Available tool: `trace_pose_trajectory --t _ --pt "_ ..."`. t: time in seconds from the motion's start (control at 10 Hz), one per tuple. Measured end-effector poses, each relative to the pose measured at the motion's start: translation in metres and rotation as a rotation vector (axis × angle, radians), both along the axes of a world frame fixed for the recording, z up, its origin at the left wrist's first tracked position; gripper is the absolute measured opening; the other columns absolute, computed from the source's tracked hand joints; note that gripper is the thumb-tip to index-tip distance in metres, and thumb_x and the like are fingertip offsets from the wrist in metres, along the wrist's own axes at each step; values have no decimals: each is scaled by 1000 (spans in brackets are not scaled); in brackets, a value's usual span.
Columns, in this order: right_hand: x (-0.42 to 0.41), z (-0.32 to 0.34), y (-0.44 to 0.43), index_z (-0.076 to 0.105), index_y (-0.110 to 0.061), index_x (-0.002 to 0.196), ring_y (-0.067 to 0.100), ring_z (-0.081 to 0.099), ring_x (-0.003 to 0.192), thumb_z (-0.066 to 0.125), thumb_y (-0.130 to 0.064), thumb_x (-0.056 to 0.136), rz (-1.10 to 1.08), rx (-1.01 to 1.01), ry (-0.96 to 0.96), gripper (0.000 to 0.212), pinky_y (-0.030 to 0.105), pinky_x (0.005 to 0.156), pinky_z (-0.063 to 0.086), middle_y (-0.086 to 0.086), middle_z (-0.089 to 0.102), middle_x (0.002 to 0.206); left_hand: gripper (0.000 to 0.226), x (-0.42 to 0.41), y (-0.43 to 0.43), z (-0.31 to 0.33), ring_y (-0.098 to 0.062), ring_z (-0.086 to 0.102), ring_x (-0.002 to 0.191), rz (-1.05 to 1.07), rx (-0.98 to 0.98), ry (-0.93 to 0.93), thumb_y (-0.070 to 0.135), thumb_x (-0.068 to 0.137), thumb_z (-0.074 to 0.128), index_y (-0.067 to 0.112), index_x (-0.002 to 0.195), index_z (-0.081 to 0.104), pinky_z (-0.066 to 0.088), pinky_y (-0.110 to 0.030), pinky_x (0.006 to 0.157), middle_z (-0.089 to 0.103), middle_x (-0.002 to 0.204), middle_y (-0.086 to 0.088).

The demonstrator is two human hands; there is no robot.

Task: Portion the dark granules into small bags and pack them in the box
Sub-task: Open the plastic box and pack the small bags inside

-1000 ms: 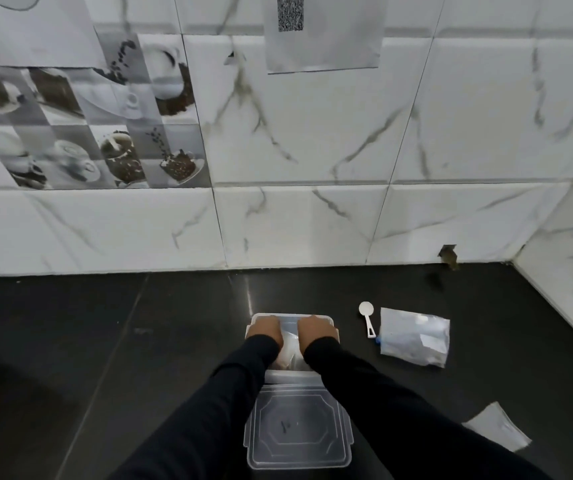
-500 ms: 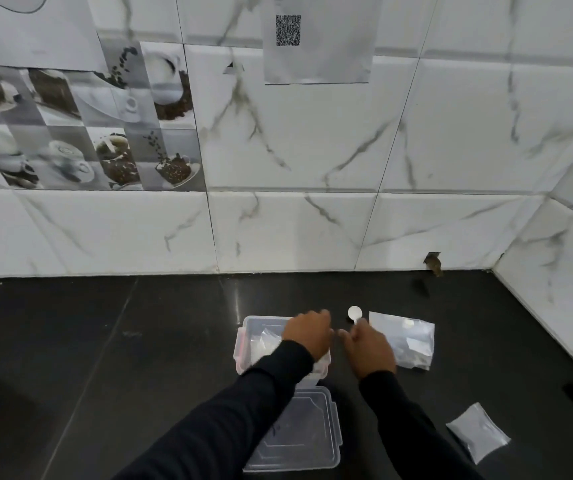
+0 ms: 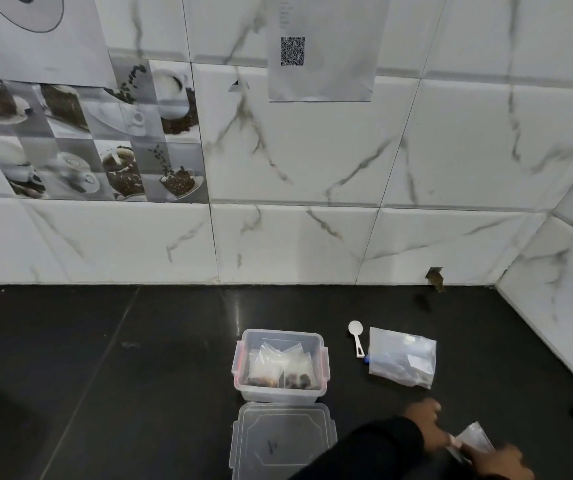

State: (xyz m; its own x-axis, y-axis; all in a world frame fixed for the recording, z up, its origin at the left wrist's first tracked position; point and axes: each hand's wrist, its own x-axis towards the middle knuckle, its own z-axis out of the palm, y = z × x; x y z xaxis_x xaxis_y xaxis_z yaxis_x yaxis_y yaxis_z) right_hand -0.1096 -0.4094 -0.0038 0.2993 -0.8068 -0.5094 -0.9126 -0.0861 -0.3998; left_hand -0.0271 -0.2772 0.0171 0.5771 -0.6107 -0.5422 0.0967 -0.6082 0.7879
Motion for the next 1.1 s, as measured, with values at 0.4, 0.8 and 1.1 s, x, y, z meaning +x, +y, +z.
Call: trace_pose_trajectory --t 0.4,0.8,1.1 --pt "-5 -27 -14 51 7 133 49 49 122 74 13 75 -225 99 -348 63 58 108 31 37 52 131 51 -8 -49 -33 -33 58 125 58 192 -56 26 88 69 1 130 56 47 -41 107 61 133 -19" --pt "12 11 -6 77 -6 88 35 67 80 83 -18 74 -93 285 -476 19 42 84 54 17 74 84 15 26 -32 -17 -22 68 105 182 8 -112 13 90 65 4 102 70 54 -32 98 72 111 -11" --pt "64 65 26 69 7 105 29 63 80 74 -1 81 -16 353 -748 26 33 70 52 19 69 89 16 63 22 41 -12 53 63 262 -145 -383 14 89 61 4 82 71 44 -24 63 59 65 2"
